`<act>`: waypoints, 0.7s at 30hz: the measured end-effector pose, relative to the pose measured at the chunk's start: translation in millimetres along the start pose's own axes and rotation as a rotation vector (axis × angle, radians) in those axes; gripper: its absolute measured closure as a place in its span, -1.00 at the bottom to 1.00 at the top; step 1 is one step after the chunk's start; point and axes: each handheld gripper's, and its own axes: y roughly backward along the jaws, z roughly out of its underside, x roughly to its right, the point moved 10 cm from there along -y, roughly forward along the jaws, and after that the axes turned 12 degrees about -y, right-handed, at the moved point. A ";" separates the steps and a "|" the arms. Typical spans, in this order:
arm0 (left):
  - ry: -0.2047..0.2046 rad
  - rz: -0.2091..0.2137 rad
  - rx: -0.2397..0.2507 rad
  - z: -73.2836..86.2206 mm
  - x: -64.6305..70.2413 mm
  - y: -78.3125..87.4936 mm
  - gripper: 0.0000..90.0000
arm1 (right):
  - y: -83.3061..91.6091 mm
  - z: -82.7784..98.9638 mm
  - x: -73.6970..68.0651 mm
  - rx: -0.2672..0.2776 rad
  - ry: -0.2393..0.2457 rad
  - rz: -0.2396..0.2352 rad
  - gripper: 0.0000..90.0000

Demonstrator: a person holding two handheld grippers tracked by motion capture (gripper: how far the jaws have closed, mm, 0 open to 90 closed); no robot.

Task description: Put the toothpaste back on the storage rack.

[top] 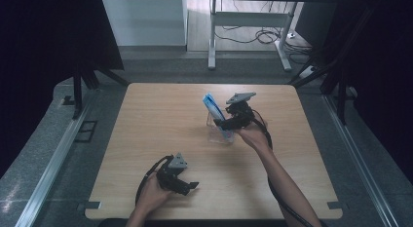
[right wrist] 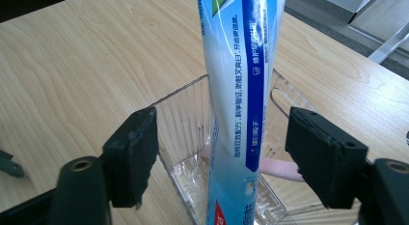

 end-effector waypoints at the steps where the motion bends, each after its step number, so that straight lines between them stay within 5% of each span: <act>1: -0.013 0.003 -0.011 1.1 -0.6 0.6 -0.72 | 0.7 -0.1 -0.1 0.002 0.002 0.000 -0.48; 21: -0.002 -0.002 -0.004 0.6 -0.7 1.1 -0.72 | 16.3 14.4 -3.0 -0.020 0.029 -0.011 -0.92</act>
